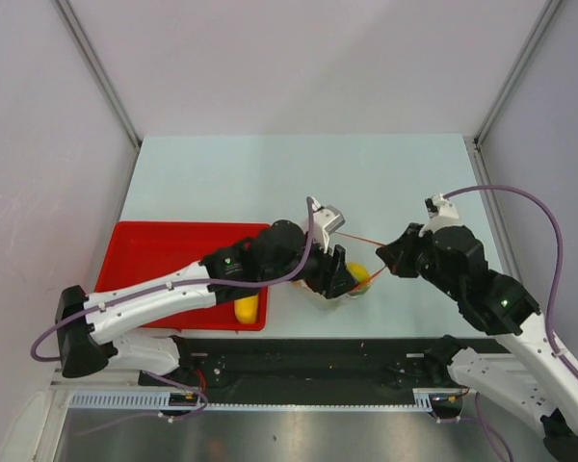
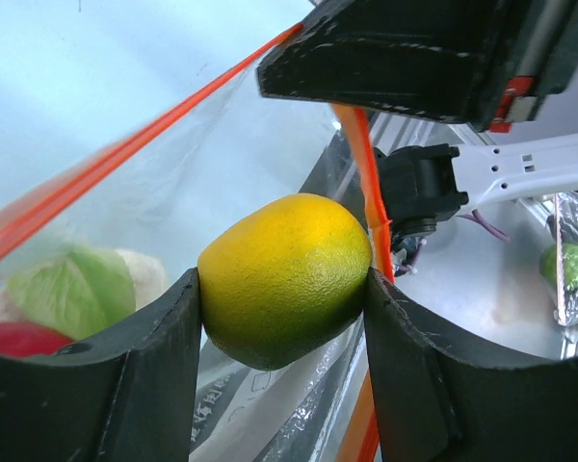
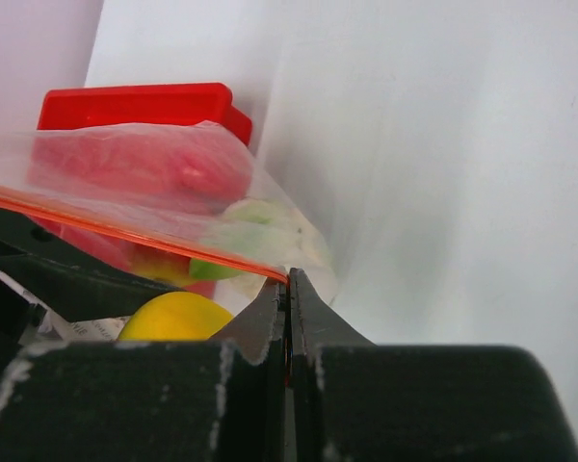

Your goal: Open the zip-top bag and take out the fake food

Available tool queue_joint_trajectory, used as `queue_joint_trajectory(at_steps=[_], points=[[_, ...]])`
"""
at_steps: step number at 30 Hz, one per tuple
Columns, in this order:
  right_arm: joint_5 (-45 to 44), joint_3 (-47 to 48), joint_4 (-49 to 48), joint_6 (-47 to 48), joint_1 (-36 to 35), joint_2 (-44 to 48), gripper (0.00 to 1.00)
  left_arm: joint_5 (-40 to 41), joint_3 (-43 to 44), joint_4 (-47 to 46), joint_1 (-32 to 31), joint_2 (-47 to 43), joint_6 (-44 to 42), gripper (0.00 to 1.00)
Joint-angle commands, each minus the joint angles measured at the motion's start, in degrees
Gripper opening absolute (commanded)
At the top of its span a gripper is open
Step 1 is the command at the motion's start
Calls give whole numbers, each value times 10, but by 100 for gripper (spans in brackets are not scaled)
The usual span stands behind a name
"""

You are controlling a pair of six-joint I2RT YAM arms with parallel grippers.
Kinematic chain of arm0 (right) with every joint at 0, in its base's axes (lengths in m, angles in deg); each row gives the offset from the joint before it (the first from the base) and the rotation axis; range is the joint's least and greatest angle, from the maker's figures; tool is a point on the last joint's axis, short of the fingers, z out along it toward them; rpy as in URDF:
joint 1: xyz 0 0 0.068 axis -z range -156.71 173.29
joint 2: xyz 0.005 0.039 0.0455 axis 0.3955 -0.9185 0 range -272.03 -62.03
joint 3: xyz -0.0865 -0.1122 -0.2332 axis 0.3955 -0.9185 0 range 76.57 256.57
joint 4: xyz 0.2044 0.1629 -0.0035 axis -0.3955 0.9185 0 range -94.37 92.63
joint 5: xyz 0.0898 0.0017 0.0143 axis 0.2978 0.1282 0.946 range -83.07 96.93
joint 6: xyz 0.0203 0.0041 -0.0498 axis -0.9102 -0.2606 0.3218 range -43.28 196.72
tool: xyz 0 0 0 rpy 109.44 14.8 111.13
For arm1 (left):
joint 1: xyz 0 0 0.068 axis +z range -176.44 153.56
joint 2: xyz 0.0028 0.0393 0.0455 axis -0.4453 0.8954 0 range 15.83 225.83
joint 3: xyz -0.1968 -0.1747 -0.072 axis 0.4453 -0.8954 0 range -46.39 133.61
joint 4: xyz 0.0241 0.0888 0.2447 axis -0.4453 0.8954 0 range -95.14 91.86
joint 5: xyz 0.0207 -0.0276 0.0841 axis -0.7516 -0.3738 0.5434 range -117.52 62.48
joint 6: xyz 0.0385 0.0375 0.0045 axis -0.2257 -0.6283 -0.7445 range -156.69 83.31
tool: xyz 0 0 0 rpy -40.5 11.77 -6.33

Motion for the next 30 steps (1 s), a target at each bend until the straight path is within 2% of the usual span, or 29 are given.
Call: queue_joint_trajectory(at_steps=[1, 5, 8, 9, 11, 16, 17, 20, 23, 26, 27, 30], points=[[-136, 10, 88, 24, 23, 22, 0, 41, 35, 9, 25, -26, 18, 0], [-93, 17, 67, 27, 23, 35, 0, 83, 98, 27, 34, 73, 8, 0], [-88, 21, 73, 34, 22, 40, 0, 142, 178, 68, 34, 163, -17, 0], [-90, 25, 77, 35, 22, 41, 0, 156, 221, 92, 35, 179, -23, 0], [-98, 32, 93, 35, 23, 43, 0, 182, 253, 94, 35, 205, -34, 0], [-110, 47, 123, 20, 23, 33, 0, 143, 318, 67, 34, 263, -38, 0], [-116, 47, 124, 17, 23, 31, 0, 111, 331, 75, 34, 270, -34, 0], [-126, 48, 123, 22, 23, 11, 0, 75, 375, 99, 34, 286, 1, 0], [-129, 48, 118, 22, 22, -6, 0, 82, 390, 109, 35, 278, 47, 0], [-142, 47, 104, 27, 20, -18, 0, 69, 410, 127, 47, 284, 128, 0], [-149, 48, 99, 35, 19, -18, 0, 41, 412, 127, 53, 288, 173, 0], [-181, 48, 93, 41, 19, -20, 0, 14, 398, 112, 56, 285, 233, 0]])
